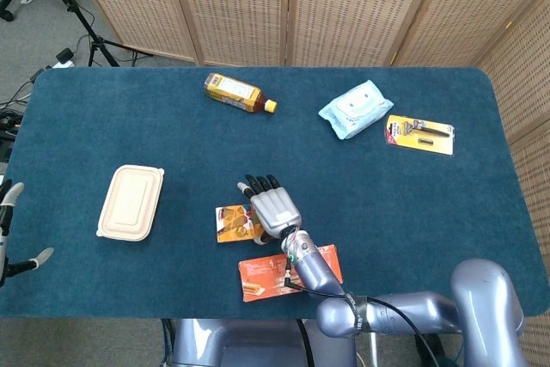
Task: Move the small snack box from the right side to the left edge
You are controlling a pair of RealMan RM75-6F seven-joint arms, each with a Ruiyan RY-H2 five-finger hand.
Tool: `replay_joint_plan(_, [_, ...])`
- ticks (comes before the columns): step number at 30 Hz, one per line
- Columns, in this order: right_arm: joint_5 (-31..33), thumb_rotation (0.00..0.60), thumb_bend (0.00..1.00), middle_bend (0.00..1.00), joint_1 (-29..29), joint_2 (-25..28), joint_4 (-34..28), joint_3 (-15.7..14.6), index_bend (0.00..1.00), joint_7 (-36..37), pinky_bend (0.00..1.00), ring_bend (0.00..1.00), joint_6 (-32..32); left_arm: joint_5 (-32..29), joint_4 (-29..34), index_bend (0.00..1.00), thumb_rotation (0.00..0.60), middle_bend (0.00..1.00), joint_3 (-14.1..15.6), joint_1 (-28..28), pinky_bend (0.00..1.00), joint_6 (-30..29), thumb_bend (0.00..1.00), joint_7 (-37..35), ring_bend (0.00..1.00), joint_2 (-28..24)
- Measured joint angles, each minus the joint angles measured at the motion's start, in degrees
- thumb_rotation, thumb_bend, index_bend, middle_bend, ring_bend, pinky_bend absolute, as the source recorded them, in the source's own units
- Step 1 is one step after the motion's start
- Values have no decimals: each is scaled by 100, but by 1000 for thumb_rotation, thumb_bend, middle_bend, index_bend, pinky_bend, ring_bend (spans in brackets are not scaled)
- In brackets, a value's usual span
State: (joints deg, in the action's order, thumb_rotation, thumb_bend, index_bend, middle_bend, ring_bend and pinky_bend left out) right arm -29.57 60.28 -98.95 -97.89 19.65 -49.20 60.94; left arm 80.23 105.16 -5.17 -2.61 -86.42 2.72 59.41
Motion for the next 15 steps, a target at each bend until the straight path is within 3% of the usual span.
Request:
replay_joint_plan(8, [-892,600,0,0,-324,860,-797,-70,0,347,0,0,209,14,35,0,600,0,21,-64,0,76,0,128,0,118])
replay_joint_plan(11, [-1557,600,0,0,-589,1368,-1066,-205,0,629,0,0,249,81,65,0,600,0,44,-152,0,213,0,163,0,172])
replay_joint_plan(15, [-2808,600,0,0,-1164,2272,-1231,-511,0,1562,0,0,293,254,132,0,600,0,82,-360,0,500,0,186,0,257])
